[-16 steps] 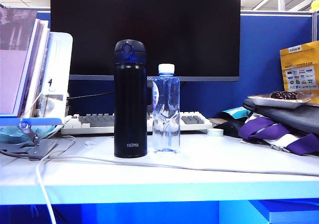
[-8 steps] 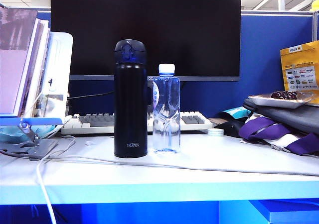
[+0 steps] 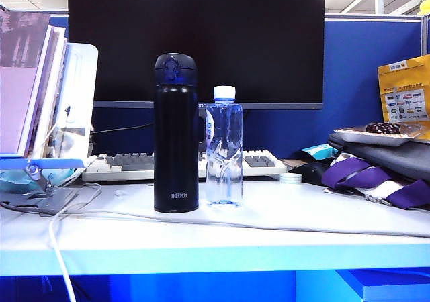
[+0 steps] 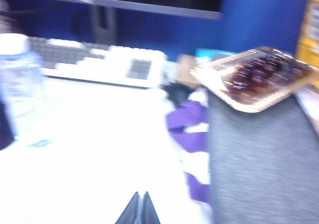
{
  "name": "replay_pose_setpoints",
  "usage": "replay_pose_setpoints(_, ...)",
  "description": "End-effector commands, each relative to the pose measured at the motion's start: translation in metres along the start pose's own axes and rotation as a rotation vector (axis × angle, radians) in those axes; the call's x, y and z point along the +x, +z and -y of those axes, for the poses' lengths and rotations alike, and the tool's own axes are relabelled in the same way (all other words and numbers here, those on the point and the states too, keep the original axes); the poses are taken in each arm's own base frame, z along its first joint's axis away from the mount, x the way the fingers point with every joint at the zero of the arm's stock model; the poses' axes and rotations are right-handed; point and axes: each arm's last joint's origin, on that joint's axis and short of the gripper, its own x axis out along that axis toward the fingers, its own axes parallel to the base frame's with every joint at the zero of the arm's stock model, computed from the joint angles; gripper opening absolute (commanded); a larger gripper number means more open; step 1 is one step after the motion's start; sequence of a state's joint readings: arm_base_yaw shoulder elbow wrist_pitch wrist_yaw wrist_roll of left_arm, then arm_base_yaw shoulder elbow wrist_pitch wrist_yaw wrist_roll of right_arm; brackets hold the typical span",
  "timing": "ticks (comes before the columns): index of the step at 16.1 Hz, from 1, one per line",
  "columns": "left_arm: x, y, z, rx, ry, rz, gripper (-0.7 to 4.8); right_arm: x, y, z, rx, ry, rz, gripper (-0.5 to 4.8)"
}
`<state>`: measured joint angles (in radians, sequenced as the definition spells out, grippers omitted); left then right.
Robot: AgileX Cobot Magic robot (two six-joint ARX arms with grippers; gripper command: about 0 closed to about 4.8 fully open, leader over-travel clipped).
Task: Pick up the mineral water bottle and place it vertically to the right of the black thermos cup.
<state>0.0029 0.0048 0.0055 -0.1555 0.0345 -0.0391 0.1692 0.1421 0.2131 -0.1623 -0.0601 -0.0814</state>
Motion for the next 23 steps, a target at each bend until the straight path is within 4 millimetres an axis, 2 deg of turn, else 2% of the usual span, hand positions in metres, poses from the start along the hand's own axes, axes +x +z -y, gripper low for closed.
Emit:
replay_pose_setpoints(1,0.000,-0.001,0.000,0.002,-0.004,-0.009,-0.05,-0.002,-0.021,-0.001,0.004,0.006,0.041,-0.05)
replay_pose_setpoints(7,0.000,-0.001,0.000,0.002,-0.003,-0.009,-0.05,0.005,-0.060,-0.002,0.016,-0.039,-0.103,-0.04)
replay_pose_setpoints(11,0.000,-0.001,0.000,0.002,-0.004,-0.009,-0.05,0.005,-0.060,0.002,0.078,-0.167,-0.102,-0.05)
replay_pose_setpoints(23,0.000,-0.001,0.000,0.002,-0.004,-0.009,-0.05,0.005,-0.059,0.001,0.114,-0.148,-0.097,-0.05)
